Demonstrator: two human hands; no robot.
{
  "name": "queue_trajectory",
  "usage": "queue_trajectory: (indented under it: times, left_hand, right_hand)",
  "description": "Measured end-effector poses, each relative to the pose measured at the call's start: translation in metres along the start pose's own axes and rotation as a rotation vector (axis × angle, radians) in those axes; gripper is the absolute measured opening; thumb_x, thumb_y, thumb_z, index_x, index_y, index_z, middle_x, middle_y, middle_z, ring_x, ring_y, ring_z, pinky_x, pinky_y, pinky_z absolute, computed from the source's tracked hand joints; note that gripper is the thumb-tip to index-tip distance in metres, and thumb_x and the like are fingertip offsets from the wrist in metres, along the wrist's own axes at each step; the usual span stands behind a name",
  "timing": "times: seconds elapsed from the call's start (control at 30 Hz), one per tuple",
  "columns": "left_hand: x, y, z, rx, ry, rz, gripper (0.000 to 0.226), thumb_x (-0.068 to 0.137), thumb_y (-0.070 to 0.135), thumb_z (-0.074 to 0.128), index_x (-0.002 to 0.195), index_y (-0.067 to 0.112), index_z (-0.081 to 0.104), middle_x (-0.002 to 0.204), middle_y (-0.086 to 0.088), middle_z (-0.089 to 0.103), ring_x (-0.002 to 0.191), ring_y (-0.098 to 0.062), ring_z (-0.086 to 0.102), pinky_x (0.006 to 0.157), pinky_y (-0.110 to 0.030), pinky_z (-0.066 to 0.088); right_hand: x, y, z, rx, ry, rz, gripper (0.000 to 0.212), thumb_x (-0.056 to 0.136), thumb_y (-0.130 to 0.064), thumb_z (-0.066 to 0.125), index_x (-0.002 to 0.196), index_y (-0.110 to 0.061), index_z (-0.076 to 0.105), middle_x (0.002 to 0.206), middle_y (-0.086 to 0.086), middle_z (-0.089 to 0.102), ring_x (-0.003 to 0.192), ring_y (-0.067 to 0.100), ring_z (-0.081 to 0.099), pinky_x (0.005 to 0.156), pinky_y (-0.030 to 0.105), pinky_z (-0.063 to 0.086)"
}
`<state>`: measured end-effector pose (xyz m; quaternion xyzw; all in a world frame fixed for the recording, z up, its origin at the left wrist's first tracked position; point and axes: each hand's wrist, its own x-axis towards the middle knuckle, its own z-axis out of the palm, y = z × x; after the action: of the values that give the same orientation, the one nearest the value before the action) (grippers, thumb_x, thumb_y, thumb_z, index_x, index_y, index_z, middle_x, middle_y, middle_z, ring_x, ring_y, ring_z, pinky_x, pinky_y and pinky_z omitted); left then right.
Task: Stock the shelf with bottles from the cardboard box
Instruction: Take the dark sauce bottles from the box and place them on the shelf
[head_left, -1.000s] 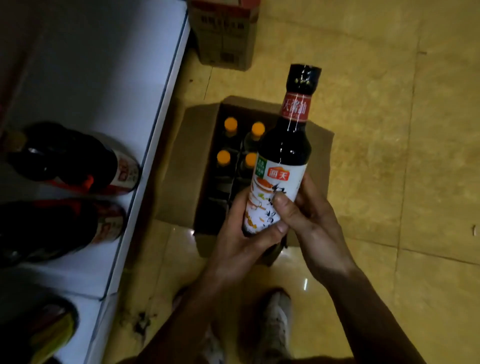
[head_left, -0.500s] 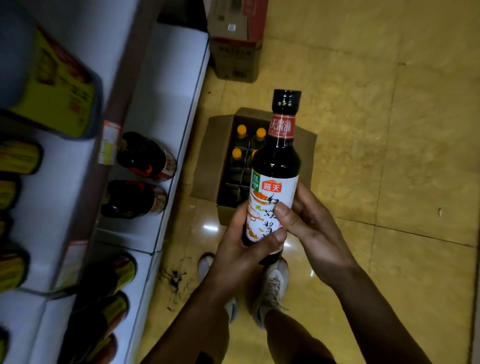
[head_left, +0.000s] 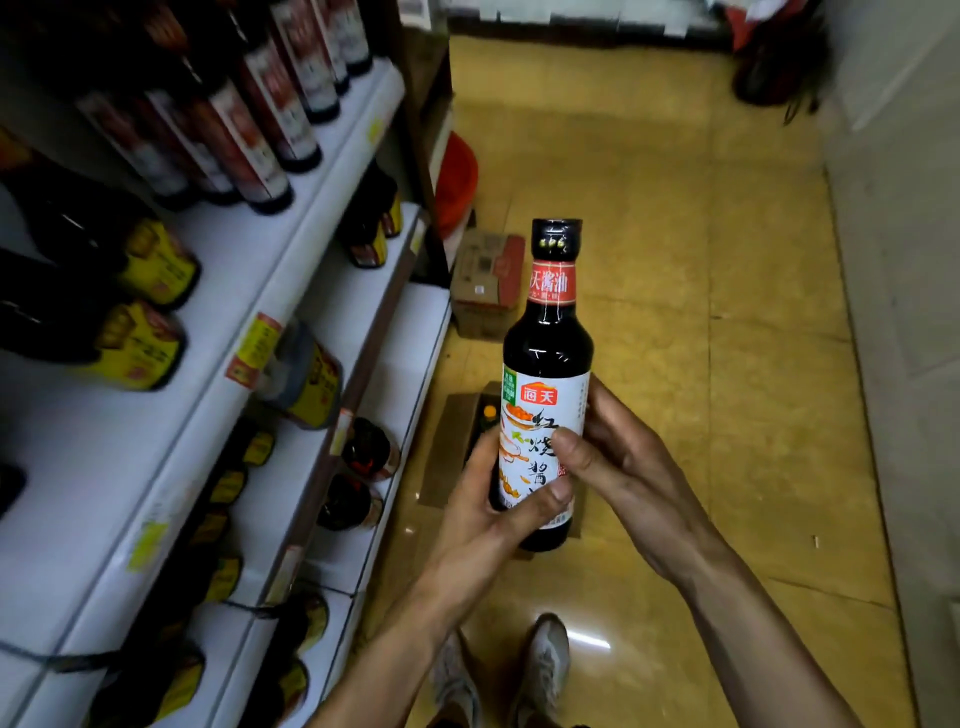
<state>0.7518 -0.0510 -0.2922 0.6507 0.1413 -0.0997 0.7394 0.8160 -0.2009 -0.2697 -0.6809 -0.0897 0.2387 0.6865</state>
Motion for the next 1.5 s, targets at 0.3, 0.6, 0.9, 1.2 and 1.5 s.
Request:
queue_trajectory:
  times: [0.3,0.6,0.9,1.2,1.5]
  left_hand:
    - [-0.050,0.108,0.015,0.044,0.019,0.191,0.054,0.086,0.027,0.076,0.136,0.031,0.056,0.128,0.006,0.071,0.119,-0.012,0.068,0.091,-0.026,0.057]
    - [-0.083,0.164,0.016,0.064,0.077,0.299,0.051,0.089,0.027,0.075,0.137,0.031,0.057,0.130,0.004,0.071,0.121,-0.015,0.067,0.104,-0.044,0.055]
    - [-0.101,0.204,0.004,0.043,0.092,0.404,0.058,0.079,0.036,0.082,0.133,0.034,0.060,0.127,0.006,0.072,0.119,-0.014,0.068,0.100,-0.037,0.056]
    - [-0.125,0.251,-0.045,0.022,0.081,0.528,0.057,0.073,0.039,0.082,0.128,0.038,0.064,0.127,0.004,0.073,0.119,-0.015,0.069,0.100,-0.036,0.055]
    - [-0.157,0.275,-0.109,0.046,0.134,0.609,0.059,0.077,0.029,0.081,0.133,0.025,0.061,0.125,-0.001,0.074,0.117,-0.020,0.070,0.096,-0.035,0.058]
  right_hand:
    - [-0.030,-0.115,0.006,-0.031,-0.074,-0.181,0.061,0.091,-0.022,0.063,0.149,-0.031,0.044,0.134,-0.007,0.069,0.124,0.011,0.065,0.103,0.028,0.053]
    - [-0.046,-0.176,0.018,-0.108,-0.101,-0.296,0.068,0.085,-0.039,0.069,0.148,-0.036,0.046,0.134,-0.011,0.069,0.124,0.009,0.064,0.107,0.042,0.052]
    - [-0.056,-0.226,0.040,-0.164,-0.104,-0.397,0.063,0.091,-0.033,0.069,0.149,-0.032,0.046,0.133,-0.014,0.068,0.125,0.005,0.063,0.107,0.032,0.051]
    - [-0.049,-0.272,0.095,-0.212,-0.087,-0.537,0.066,0.086,-0.043,0.069,0.148,-0.037,0.047,0.135,-0.022,0.065,0.127,0.000,0.060,0.107,0.030,0.048]
    - [-0.040,-0.295,0.167,-0.257,-0.099,-0.635,0.068,0.085,-0.053,0.068,0.148,-0.041,0.046,0.142,-0.027,0.057,0.134,-0.005,0.051,0.115,0.036,0.042]
